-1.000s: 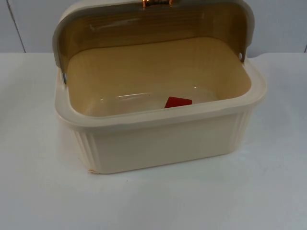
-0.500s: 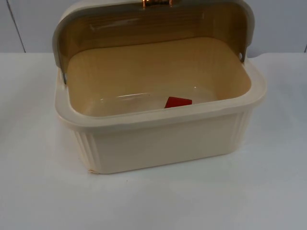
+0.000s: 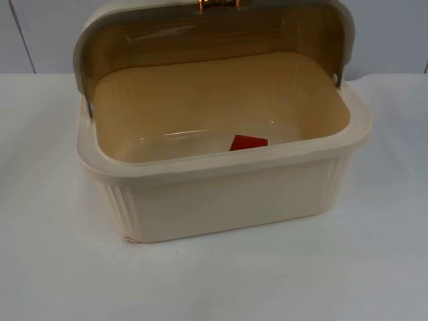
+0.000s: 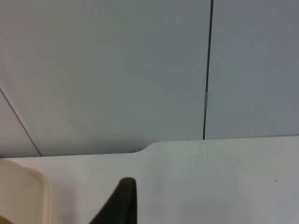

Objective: Open the box lid with the left hand, place the block into the box with the right hand, then close the box lid with the left hand.

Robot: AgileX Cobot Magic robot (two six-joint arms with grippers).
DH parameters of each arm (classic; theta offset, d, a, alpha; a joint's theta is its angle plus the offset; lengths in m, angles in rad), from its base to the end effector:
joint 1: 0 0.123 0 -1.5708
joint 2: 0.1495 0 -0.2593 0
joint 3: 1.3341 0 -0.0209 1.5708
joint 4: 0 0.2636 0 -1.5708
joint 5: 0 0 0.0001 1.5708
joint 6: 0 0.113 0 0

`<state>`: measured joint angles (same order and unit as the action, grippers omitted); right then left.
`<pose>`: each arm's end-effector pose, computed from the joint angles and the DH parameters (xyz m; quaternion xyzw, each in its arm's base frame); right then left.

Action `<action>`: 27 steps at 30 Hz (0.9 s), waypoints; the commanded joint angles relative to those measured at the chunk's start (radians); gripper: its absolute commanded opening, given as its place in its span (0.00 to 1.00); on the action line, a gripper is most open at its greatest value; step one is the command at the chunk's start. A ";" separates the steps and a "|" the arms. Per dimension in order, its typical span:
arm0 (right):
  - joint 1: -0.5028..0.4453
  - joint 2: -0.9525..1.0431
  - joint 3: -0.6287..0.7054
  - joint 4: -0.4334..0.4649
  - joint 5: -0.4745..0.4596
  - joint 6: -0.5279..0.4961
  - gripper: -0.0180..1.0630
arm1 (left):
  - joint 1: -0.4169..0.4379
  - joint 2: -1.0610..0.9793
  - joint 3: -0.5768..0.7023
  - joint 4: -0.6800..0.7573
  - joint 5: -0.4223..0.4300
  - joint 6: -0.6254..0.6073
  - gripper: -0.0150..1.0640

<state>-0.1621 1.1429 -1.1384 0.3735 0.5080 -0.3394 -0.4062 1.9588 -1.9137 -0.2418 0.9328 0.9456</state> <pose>0.2917 -0.0273 0.3720 0.0139 0.8303 0.0266 0.5565 0.4196 -0.2042 0.2924 0.5579 0.7523 -0.0229 0.3498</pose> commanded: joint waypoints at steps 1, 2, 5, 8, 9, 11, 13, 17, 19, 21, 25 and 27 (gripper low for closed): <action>-0.004 -0.007 0.002 0.006 -0.007 -0.009 0.98 | -0.002 -0.005 0.001 -0.032 0.011 0.015 0.01; -0.004 -0.007 0.002 0.006 -0.007 -0.009 0.98 | -0.002 -0.005 0.006 -0.036 0.018 0.021 0.01; -0.004 -0.007 0.002 0.006 -0.007 -0.009 0.98 | -0.002 -0.003 0.028 -0.036 0.032 0.024 0.01; -0.004 -0.007 0.002 0.006 -0.007 -0.009 0.98 | -0.005 -0.003 0.041 -0.044 0.049 0.028 0.01; -0.004 -0.007 0.002 0.006 -0.007 -0.009 0.98 | -0.006 -0.003 0.048 -0.047 0.056 0.034 0.01; -0.004 -0.007 0.002 0.006 -0.007 -0.009 0.98 | -0.014 -0.003 0.063 -0.060 0.063 0.043 0.01; -0.004 -0.007 0.002 0.006 -0.007 -0.009 0.98 | -0.023 -0.003 0.072 -0.061 0.061 0.043 0.01; -0.004 -0.007 0.002 0.006 -0.007 -0.009 0.98 | -0.051 -0.003 0.075 -0.063 0.062 0.043 0.01; -0.004 -0.007 0.002 0.006 -0.007 -0.009 0.98 | -0.062 -0.003 0.075 -0.063 0.064 0.036 0.01; -0.004 -0.007 0.002 0.006 -0.007 -0.009 0.98 | -0.072 -0.003 0.075 -0.059 0.066 0.024 0.01; -0.004 -0.007 0.002 0.006 -0.007 -0.009 0.98 | -0.093 -0.003 0.075 -0.015 0.082 -0.008 0.01; -0.004 -0.007 0.002 0.006 -0.007 -0.009 0.98 | -0.106 -0.003 0.075 0.018 0.092 -0.038 0.01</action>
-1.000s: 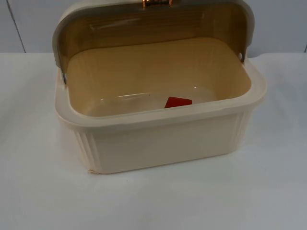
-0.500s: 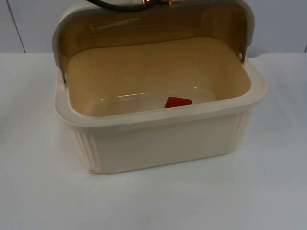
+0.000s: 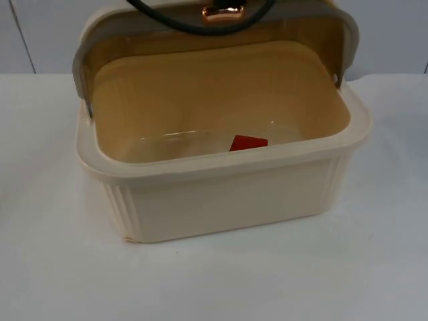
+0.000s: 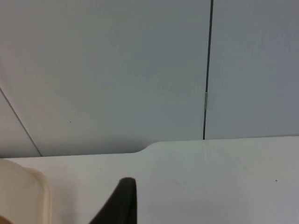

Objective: Open the box lid with the left hand, place the block into the box with the right hand, then close the box lid with the left hand.

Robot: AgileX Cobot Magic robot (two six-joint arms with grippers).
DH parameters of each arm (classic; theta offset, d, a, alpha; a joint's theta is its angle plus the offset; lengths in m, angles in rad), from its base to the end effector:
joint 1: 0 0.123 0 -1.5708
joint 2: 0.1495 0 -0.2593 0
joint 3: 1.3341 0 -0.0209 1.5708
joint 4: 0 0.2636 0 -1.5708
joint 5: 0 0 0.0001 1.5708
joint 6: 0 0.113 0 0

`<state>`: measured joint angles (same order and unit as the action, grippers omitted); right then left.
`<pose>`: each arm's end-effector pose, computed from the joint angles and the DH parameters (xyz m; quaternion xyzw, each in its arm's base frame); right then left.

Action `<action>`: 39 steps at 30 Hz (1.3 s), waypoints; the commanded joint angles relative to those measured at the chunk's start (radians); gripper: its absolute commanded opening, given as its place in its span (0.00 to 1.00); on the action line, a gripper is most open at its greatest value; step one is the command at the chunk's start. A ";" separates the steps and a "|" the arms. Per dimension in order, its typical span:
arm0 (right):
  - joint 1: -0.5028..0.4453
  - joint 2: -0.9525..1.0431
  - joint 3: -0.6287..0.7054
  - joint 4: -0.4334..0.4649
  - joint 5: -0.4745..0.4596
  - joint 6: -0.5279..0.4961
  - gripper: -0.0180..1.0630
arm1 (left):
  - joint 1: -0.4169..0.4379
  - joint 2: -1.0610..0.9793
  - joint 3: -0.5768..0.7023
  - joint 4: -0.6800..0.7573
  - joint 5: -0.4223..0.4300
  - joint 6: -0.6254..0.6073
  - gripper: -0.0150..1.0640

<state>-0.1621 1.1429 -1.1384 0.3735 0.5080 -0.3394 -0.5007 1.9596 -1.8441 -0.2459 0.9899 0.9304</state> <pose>0.2917 -0.0273 0.3720 0.0139 0.8303 0.0266 0.5565 0.3893 -0.2392 0.2657 0.5986 0.7448 -0.0566 0.2895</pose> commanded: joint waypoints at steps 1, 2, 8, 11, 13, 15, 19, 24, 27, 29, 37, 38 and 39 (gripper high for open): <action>-0.004 -0.007 0.002 0.006 -0.007 -0.009 0.98 | -0.013 -0.006 0.006 0.025 0.040 -0.023 0.01; -0.004 -0.007 0.002 0.006 -0.007 -0.009 0.98 | -0.020 -0.005 0.006 0.025 0.045 -0.029 0.01; -0.004 -0.007 0.002 0.006 -0.003 -0.009 0.98 | -0.049 -0.005 0.006 0.081 0.062 -0.080 0.01; -0.004 -0.010 0.002 0.006 -0.003 -0.009 0.98 | -0.049 -0.007 0.006 0.081 0.077 -0.082 0.01; -0.004 -0.012 0.002 0.006 -0.003 -0.009 0.98 | -0.049 -0.007 0.006 0.081 0.099 -0.083 0.01; -0.004 -0.017 0.002 0.006 -0.003 -0.009 0.98 | -0.049 -0.007 0.006 0.081 0.108 -0.083 0.01; -0.004 -0.029 0.002 0.006 -0.003 -0.009 0.98 | -0.049 -0.007 0.006 0.071 0.141 -0.083 0.01; -0.004 -0.032 0.002 0.006 -0.001 -0.009 0.98 | -0.049 -0.021 0.030 0.071 0.145 -0.101 0.01; -0.004 -0.032 0.002 0.006 0.001 -0.009 0.98 | -0.049 -0.047 0.083 0.071 0.115 -0.101 0.01; -0.004 -0.032 0.002 0.006 0.001 -0.001 0.98 | -0.049 -0.080 0.163 0.073 0.056 -0.101 0.01; -0.004 -0.032 0.002 0.018 0.003 -0.001 0.98 | -0.069 -0.171 0.368 0.079 -0.155 -0.122 0.01; -0.004 -0.032 0.002 0.020 0.005 -0.001 0.98 | -0.079 -0.178 0.402 0.079 -0.189 -0.124 0.01; -0.004 -0.032 0.002 0.020 0.005 -0.001 0.98 | -0.091 -0.183 0.428 0.086 -0.221 -0.124 0.01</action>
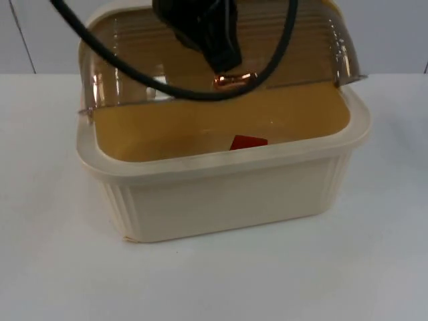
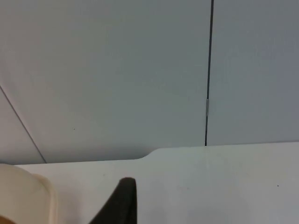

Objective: Open the box lid with the left hand, place the block into the box with the right hand, then close the box lid with the left hand.

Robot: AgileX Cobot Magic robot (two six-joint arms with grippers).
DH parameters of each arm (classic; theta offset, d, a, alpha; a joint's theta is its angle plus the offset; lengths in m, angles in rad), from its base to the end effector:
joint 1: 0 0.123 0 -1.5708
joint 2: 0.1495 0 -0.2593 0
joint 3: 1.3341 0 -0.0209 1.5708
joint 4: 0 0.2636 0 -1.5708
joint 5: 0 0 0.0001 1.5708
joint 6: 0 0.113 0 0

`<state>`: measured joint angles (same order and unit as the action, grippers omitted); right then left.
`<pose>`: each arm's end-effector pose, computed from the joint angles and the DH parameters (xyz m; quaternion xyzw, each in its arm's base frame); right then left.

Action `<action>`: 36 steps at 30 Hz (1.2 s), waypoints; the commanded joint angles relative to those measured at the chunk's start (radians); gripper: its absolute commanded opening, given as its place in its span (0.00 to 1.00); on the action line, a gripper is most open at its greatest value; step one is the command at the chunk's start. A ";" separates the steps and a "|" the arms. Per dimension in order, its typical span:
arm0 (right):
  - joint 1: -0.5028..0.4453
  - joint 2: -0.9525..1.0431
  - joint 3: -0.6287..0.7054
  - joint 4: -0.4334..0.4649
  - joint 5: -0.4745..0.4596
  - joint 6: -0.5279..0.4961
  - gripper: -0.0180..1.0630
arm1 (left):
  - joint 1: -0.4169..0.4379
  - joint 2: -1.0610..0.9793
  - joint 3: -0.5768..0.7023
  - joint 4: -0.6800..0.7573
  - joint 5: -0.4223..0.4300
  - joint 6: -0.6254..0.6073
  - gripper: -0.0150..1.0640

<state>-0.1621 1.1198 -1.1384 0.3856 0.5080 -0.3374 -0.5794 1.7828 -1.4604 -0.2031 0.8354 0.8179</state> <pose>0.2860 -0.0258 0.3789 0.0162 0.8232 0.0310 0.5666 0.3317 -0.2372 0.2269 0.5838 0.7685 -0.0597 0.2551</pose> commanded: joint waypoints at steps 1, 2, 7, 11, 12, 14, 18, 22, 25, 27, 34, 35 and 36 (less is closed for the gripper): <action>-0.004 -0.009 0.002 0.008 0.010 -0.003 0.98 | -0.024 -0.010 0.076 0.058 -0.092 -0.021 0.01; -0.004 -0.009 0.002 0.008 0.010 -0.003 0.98 | -0.024 -0.010 0.076 0.058 -0.092 -0.021 0.01; -0.004 -0.015 0.002 0.008 0.019 -0.003 0.98 | -0.087 -0.038 0.173 0.130 -0.210 -0.089 0.01; -0.004 -0.020 0.002 0.008 0.019 -0.003 0.98 | -0.106 -0.039 0.179 0.178 -0.229 -0.146 0.01; -0.004 -0.020 0.002 0.008 0.019 -0.003 0.98 | -0.108 -0.039 0.179 0.185 -0.229 -0.151 0.01; -0.004 -0.020 0.002 0.008 0.019 -0.003 0.98 | -0.110 -0.039 0.179 0.185 -0.229 -0.154 0.01; -0.004 -0.020 0.002 0.008 0.019 -0.003 0.98 | -0.110 -0.039 0.180 0.185 -0.223 -0.168 0.01; -0.004 -0.020 0.002 0.008 0.019 -0.003 0.98 | -0.110 -0.039 0.180 0.181 -0.202 -0.163 0.01; -0.004 -0.020 0.002 0.008 0.019 -0.003 0.98 | -0.118 -0.039 0.180 0.170 -0.172 -0.121 0.01; -0.004 -0.020 0.002 0.008 0.019 -0.003 0.98 | -0.128 -0.039 0.180 0.133 -0.166 -0.107 0.01; -0.004 -0.020 0.002 0.008 0.019 -0.003 0.98 | -0.179 -0.039 0.180 0.115 -0.160 -0.130 0.01; -0.004 -0.020 0.002 0.008 0.019 -0.003 0.98 | -0.188 -0.044 0.180 0.108 -0.160 -0.130 0.01; -0.004 -0.020 0.002 0.008 0.019 -0.003 0.98 | -0.199 -0.051 0.180 0.101 -0.167 -0.130 0.01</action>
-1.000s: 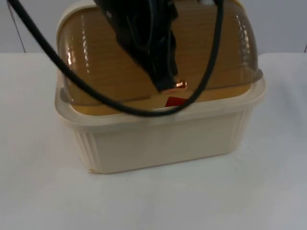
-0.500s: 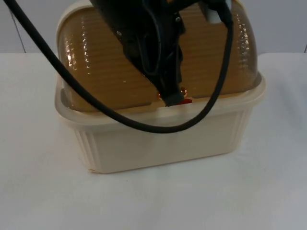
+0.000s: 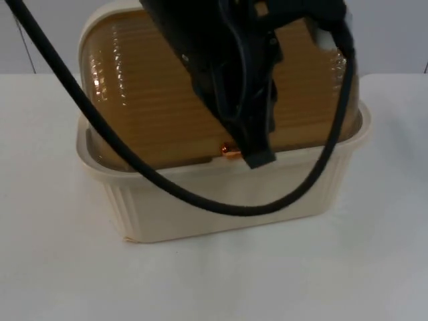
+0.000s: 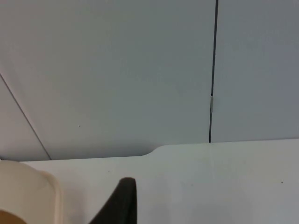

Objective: Open the box lid with the left hand, place the block into the box with the right hand, then close the box lid with the left hand.

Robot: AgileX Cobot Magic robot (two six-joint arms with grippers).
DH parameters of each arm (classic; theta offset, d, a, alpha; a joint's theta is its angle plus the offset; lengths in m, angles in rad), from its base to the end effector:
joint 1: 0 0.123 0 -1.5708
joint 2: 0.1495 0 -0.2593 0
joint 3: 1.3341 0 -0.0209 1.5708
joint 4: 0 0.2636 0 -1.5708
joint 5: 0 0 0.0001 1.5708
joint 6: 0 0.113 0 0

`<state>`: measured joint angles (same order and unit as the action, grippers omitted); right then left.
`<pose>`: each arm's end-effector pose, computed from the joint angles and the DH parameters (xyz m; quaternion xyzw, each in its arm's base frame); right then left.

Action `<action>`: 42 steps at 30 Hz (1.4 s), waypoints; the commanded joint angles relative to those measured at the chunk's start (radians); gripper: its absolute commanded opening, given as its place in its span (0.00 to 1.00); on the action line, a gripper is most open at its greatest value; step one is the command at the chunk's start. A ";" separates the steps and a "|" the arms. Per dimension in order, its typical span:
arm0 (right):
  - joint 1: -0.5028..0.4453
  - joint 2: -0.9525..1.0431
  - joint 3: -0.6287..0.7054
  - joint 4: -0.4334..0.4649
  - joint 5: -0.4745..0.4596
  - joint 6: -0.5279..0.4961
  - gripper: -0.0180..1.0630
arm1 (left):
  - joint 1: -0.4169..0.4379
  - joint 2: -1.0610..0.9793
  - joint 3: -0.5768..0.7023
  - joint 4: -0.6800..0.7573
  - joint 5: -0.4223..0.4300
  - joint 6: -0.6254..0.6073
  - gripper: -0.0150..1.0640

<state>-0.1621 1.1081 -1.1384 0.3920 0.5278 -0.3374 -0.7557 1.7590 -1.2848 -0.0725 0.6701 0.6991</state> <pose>0.2823 -0.0241 0.3805 0.0148 0.8248 0.0359 0.5641 0.2828 -0.2735 0.1892 0.6264 0.7364 -0.0362 0.2529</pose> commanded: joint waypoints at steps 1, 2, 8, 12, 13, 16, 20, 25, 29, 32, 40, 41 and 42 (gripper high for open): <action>-0.004 -0.008 0.002 0.002 -0.001 -0.003 0.98 | -0.022 -0.028 0.005 -0.030 -0.002 -0.011 0.01; -0.004 -0.008 0.002 0.002 -0.001 -0.003 0.98 | -0.032 -0.039 0.005 -0.036 -0.011 -0.011 0.01; 0.023 -0.008 0.002 0.002 -0.004 -0.003 0.98 | -0.041 -0.159 0.005 -0.072 -0.074 -0.017 0.01; 0.048 -0.008 0.002 -0.003 -0.008 -0.003 0.98 | -0.033 -0.263 0.005 -0.031 -0.126 -0.033 0.01; 0.048 -0.008 0.002 -0.003 -0.008 -0.003 0.98 | -0.029 -0.301 0.002 -0.015 -0.141 -0.050 0.01; 0.048 -0.008 0.002 -0.002 -0.008 -0.003 0.98 | 0.019 -0.397 -0.021 0.016 -0.190 -0.109 0.01; 0.048 -0.008 0.002 0.005 -0.004 -0.003 0.98 | 0.127 -0.466 -0.079 0.029 -0.208 -0.165 0.01; 0.048 -0.008 0.002 0.005 -0.004 -0.003 0.98 | 0.345 -0.518 -0.151 0.022 -0.206 -0.261 0.01; 0.048 -0.008 0.002 0.005 -0.001 -0.003 0.98 | 0.597 -0.532 -0.156 -0.082 -0.187 -0.293 0.01; 0.048 -0.008 0.002 0.005 -0.001 -0.003 0.98 | 0.720 -0.517 -0.154 -0.162 -0.142 -0.293 0.01; 0.048 -0.008 0.002 0.004 -0.009 -0.003 0.98 | 0.827 -0.444 -0.070 -0.214 -0.142 -0.298 0.01; 0.048 -0.008 0.002 0.002 -0.009 -0.003 0.98 | 0.827 -0.441 -0.049 -0.220 -0.165 -0.315 0.01; 0.048 -0.008 0.002 0.002 -0.010 -0.003 0.98 | 0.827 -0.433 -0.026 -0.220 -0.182 -0.340 0.01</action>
<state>-0.1136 1.1081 -1.1384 0.3940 0.5278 -0.3346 0.0663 1.3172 -1.3442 -0.2727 0.5297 0.3917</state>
